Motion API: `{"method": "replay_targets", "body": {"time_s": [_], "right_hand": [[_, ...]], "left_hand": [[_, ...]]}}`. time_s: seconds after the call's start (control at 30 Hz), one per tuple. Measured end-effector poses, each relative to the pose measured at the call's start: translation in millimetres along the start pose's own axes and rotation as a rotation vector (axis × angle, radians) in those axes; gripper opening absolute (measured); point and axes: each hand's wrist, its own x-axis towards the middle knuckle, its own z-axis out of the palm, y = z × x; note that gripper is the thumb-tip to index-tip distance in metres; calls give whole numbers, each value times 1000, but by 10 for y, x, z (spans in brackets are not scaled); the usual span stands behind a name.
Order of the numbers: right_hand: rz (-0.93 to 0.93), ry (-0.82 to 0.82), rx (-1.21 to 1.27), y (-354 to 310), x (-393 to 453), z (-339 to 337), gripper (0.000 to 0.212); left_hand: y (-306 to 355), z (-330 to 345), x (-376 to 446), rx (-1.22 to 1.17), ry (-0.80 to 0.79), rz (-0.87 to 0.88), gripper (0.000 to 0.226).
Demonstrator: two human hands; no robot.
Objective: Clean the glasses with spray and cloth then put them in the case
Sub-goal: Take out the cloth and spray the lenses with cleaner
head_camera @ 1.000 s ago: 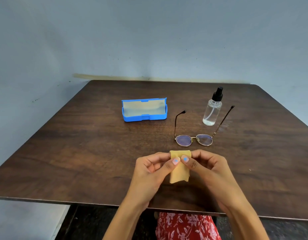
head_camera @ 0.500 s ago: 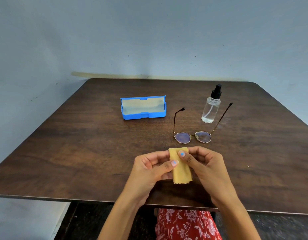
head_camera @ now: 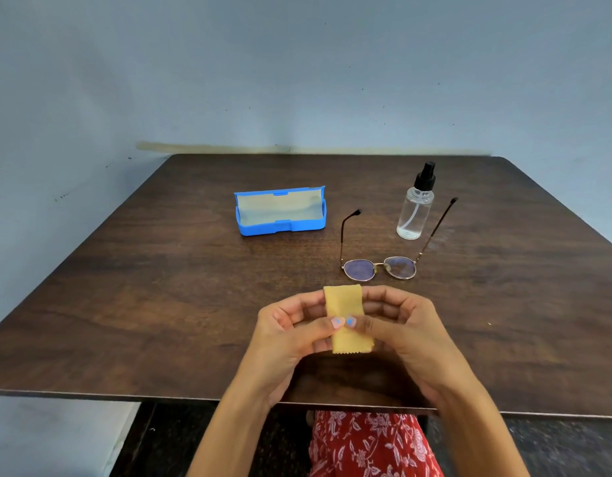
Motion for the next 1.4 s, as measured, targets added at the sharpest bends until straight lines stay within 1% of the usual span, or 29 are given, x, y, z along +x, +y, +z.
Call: {"method": "replay_targets", "body": {"time_s": [0.07,0.13,0.17,0.2,0.27,0.33,0.4,0.43,0.53,0.73,0.77,0.8,0.83,0.9,0.93,0.97,1.0,1.07,1.13,1.17,1.27,1.33,1.4], "right_hand": [[12,20,18,-7,18,-12,47],[51,41,35,-1,44,-15,62],[84,30,58,4,55,-21,68],[123,3,87,1,60,-27,69],[172,-80,115,-15,60,-47,59],[134,-134,76,-29,51,-59,42],[57,-120,12,-42,36,-53,23],[22,-101,-25,-50,31,-45,19],[-14,-73,-81,-51,32,-44,32],[64,-59,-18,-14,39,-43,31],[86,-47,-21,-11,44,-46,33],[104,-35,-18,-13,48,-52,35],[117,-32,-4,-14,53,-52,35],[126,-36,38,-8,53,-29,28],[113,-26,36,7,52,-16,21],[89,-9,8,28,52,-5,15],[61,11,-43,52,51,1,11],[4,55,-227,103,53,5,13],[-72,96,-477,138,50,17,16],[-109,104,-560,149,43,32,18],[-183,111,-634,186,32,83,22],[-198,122,-704,213,42,102,16],[-203,139,-812,229,51,101,15]], "left_hand": [[2,-15,5,21,11,11,43],[7,-19,-2,51,32,32,41],[11,-17,-10,74,46,44,39],[7,-22,-14,98,62,62,37],[9,-22,-29,135,92,91,34],[-2,-22,-31,159,111,100,35],[-2,-8,-41,185,110,106,38],[0,2,-50,207,106,113,36],[-2,16,-56,262,93,141,26],[-73,-18,-30,255,128,104,26],[-71,-16,-28,232,138,81,24],[-77,-29,-12,206,137,62,17],[-55,-14,-14,161,125,31,9],[-63,-16,-3,130,133,1,23],[-77,-24,12,148,164,12,19],[-78,-21,15,167,199,12,9],[-98,-37,16,202,217,26,6],[-126,-63,14,307,239,59,16],[-156,-82,12,488,250,147,22],[-166,-78,6,579,252,199,23],[-235,-61,-9,783,238,335,24],[-268,-55,-18,998,238,415,23],[-284,-68,-23,1196,235,461,22]]}}
